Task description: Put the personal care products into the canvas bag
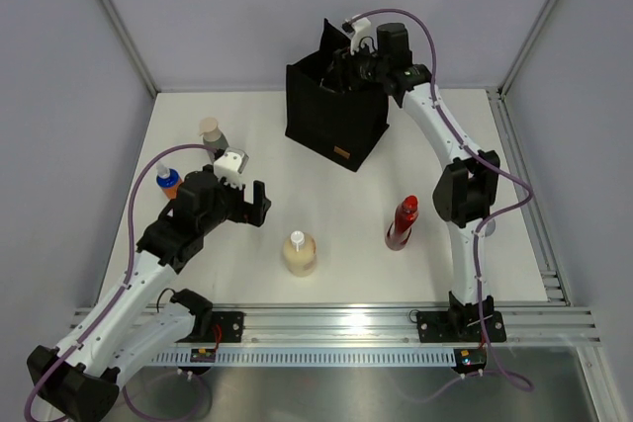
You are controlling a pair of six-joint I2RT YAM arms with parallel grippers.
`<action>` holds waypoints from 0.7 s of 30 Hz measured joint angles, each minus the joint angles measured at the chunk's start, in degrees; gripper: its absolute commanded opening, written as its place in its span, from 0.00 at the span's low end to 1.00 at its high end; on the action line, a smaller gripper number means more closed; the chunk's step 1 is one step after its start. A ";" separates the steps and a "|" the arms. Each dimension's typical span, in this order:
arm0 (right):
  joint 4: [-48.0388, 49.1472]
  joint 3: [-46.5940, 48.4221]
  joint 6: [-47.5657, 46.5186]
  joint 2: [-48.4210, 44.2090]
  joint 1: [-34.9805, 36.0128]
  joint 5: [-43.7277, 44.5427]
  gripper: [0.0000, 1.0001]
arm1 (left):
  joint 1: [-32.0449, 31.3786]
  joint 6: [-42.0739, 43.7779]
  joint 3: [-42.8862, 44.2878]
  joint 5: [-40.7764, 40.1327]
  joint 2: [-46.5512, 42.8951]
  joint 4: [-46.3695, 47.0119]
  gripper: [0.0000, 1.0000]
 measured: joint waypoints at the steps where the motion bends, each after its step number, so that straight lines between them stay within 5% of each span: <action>1: -0.02 -0.85 -0.76 -0.63 0.26 0.04 0.00 | 0.00 0.00 0.00 0.17 0.00 0.00 0.99; 4: -0.63 -1.90 -2.97 -1.38 1.18 0.13 0.03 | 0.00 0.00 0.00 0.70 -0.11 0.02 0.99; 14: -5.73 0.68 -7.10 -0.24 1.75 0.15 0.56 | 0.00 0.02 0.00 2.32 -0.44 0.02 0.99; 21: -5.77 0.68 -7.19 -0.22 1.75 0.15 0.68 | 0.00 0.04 0.00 2.75 -0.44 0.02 0.99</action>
